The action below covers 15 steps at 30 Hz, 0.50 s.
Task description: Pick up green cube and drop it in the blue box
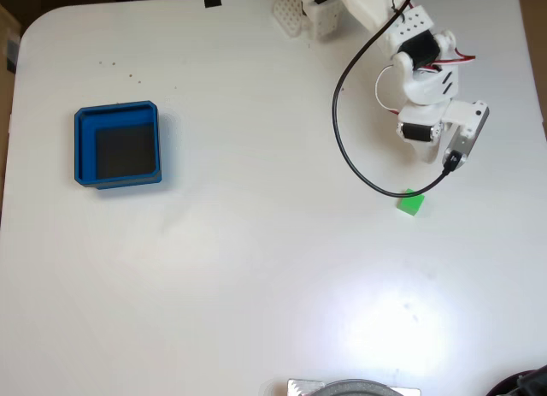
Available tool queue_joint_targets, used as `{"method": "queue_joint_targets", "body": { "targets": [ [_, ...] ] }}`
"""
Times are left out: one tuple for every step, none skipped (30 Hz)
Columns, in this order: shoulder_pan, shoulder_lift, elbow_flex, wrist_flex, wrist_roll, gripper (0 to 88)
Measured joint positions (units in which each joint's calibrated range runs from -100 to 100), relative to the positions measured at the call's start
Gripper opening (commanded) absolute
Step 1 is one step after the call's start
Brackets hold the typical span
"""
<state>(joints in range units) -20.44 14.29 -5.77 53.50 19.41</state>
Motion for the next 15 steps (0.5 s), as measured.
{"method": "queue_joint_targets", "body": {
  "targets": [
    [0.0,0.0,0.0,0.0,0.0,2.9],
    [0.0,0.0,0.0,0.0,0.0,4.1],
    [0.0,0.0,0.0,0.0,0.0,5.8],
    [0.0,0.0,0.0,0.0,0.0,7.6],
    [0.0,0.0,0.0,0.0,0.0,9.4],
    [0.0,0.0,0.0,0.0,0.0,11.1],
    [0.0,0.0,0.0,0.0,0.0,12.4],
    [0.0,0.0,0.0,0.0,0.0,13.1],
    [0.0,0.0,0.0,0.0,0.0,13.4],
    [0.0,0.0,0.0,0.0,0.0,13.7],
    [0.0,0.0,0.0,0.0,0.0,13.9],
    [0.0,0.0,0.0,0.0,0.0,14.1],
    [0.0,0.0,0.0,0.0,0.0,14.5],
    [0.0,0.0,0.0,0.0,0.0,14.5],
    [0.0,0.0,0.0,0.0,0.0,14.5]
  ]
}}
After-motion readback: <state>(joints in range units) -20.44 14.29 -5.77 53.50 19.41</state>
